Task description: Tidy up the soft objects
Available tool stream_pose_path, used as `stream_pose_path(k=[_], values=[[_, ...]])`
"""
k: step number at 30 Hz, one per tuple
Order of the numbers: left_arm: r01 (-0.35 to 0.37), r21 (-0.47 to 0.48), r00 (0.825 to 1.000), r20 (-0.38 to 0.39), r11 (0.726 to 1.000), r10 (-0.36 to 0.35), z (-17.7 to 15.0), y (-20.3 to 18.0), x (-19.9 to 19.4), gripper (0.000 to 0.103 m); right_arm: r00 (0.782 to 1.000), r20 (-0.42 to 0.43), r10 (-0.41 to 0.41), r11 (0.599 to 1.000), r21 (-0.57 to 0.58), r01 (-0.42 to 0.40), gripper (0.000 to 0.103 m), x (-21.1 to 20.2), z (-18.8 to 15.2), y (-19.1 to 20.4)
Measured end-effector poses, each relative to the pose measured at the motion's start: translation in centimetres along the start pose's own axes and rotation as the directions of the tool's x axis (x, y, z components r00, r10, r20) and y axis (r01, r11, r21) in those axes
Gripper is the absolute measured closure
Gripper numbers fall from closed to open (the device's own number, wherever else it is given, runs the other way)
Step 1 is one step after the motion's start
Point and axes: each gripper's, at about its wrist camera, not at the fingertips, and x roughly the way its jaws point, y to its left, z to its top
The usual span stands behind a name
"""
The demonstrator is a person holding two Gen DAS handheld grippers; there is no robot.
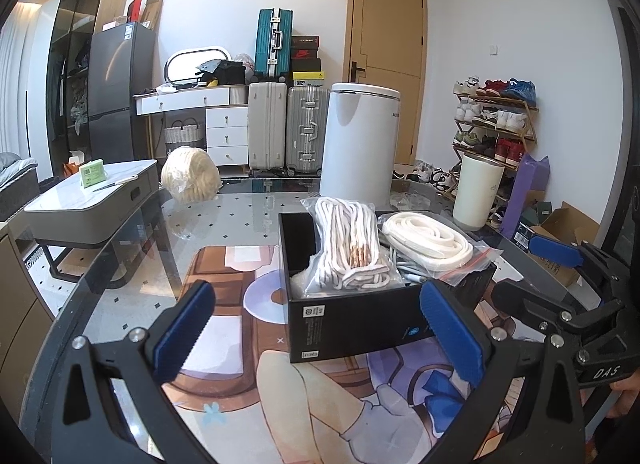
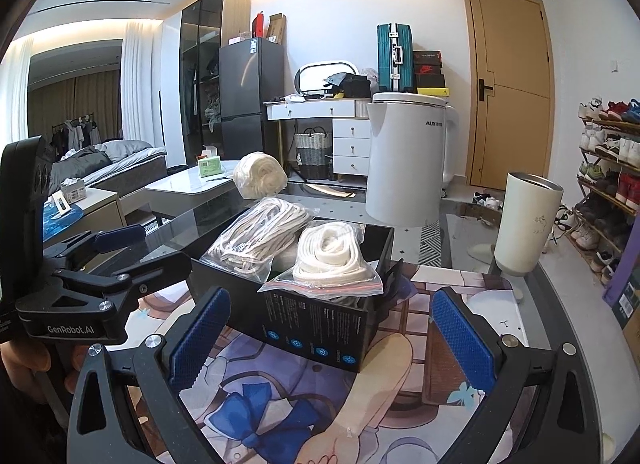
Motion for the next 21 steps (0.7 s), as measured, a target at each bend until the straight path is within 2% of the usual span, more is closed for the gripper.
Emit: stream_pose_path(k=[21], values=[[-0.001, 0.004, 1.0, -0.003, 1.0, 0.001, -0.04, -0.32, -0.14, 0.0, 1.0, 0.001, 0.002, 1.0, -0.001, -0.002, 0.001, -0.06, -0.02, 0.01]])
